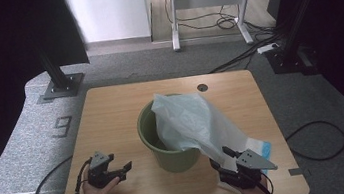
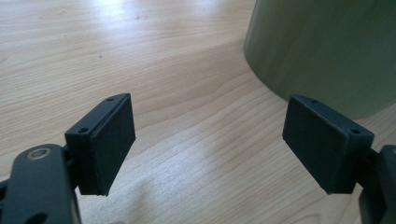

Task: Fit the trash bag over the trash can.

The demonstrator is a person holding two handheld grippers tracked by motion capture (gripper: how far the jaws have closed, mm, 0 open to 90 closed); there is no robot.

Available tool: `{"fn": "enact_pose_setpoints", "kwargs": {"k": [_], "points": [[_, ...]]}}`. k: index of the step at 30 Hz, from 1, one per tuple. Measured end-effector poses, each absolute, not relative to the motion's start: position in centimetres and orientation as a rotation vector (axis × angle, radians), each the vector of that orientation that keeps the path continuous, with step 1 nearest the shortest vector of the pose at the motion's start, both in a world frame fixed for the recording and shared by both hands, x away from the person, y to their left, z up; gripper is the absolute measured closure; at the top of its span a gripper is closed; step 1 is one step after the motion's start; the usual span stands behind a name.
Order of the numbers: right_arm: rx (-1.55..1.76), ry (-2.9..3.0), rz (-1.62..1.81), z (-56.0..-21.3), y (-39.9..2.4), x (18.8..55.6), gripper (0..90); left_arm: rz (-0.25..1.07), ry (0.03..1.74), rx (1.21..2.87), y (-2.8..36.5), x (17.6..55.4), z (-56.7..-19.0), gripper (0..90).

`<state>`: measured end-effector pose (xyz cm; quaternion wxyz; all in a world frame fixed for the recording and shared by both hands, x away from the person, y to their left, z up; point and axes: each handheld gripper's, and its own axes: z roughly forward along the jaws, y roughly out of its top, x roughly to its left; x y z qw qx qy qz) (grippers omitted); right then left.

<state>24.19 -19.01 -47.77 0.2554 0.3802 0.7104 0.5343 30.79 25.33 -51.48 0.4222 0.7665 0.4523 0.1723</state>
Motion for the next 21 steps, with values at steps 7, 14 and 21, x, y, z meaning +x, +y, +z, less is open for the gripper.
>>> {"fn": "enact_pose_setpoints", "kwargs": {"k": [7, 14, 21], "points": [[1.014, 1.891, 1.434, -48.0, -19.5, 24.2, 87.4, 0.431, 1.133, 1.913, 25.5, 30.8, -51.4, 17.1], [0.931, 1.793, 1.46, -45.4, -20.2, 23.4, 87.9, 0.438, 1.126, 1.892, 25.4, 30.5, -51.0, 18.2], [0.838, 1.726, 1.488, -41.9, -20.3, 23.0, 87.9, 0.441, 1.126, 1.886, 25.4, 30.4, -50.9, 18.3]]}}
